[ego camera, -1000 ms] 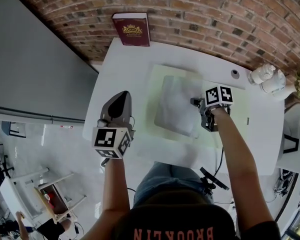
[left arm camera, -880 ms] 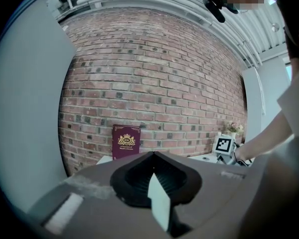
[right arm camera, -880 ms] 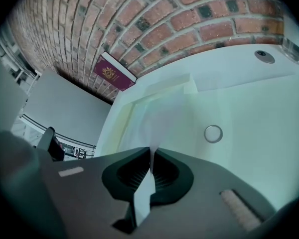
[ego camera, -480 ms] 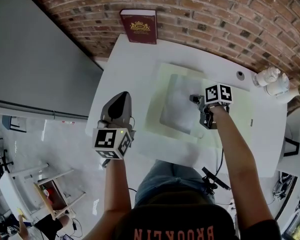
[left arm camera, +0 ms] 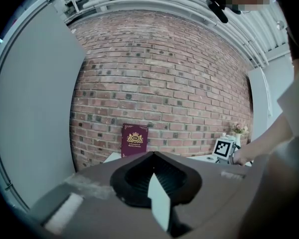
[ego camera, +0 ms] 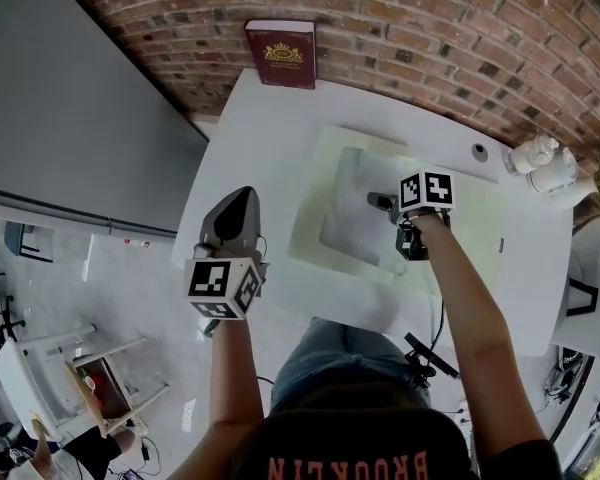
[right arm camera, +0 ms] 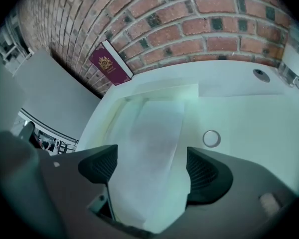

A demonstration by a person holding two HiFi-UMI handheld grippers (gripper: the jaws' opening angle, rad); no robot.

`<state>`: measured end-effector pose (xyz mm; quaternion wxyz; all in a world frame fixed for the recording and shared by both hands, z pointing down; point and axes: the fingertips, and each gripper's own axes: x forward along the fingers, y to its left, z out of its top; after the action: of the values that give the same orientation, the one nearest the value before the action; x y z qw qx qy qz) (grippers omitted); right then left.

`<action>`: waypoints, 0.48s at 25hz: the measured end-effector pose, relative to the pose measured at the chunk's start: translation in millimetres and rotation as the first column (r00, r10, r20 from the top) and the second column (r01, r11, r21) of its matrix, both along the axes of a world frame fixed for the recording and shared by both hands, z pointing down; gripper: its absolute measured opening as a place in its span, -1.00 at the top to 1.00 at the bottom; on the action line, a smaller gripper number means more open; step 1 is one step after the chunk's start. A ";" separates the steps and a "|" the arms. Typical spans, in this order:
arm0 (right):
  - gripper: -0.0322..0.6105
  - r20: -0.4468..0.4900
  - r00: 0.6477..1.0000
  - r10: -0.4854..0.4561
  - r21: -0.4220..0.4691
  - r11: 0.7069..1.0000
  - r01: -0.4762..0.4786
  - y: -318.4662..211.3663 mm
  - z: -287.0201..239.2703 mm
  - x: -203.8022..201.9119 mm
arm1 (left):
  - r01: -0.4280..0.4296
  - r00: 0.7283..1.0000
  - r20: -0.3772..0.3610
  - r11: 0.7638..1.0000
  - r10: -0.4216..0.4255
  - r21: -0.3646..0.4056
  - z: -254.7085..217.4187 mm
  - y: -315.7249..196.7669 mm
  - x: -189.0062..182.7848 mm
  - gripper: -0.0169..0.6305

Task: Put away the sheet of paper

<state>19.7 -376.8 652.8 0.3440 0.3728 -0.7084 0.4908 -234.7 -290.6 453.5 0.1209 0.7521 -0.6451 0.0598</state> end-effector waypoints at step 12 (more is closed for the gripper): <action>0.71 -0.004 0.997 0.074 0.158 0.985 -0.072 -2.3 -45.7 28.9 | -0.008 1.000 0.004 0.997 0.007 0.073 -29.5 4.5 12.1 0.96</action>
<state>48.7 -379.2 607.1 0.2985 0.4271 -0.7293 0.4435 -222.6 -286.1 424.1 0.0917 0.7584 -0.6442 0.0381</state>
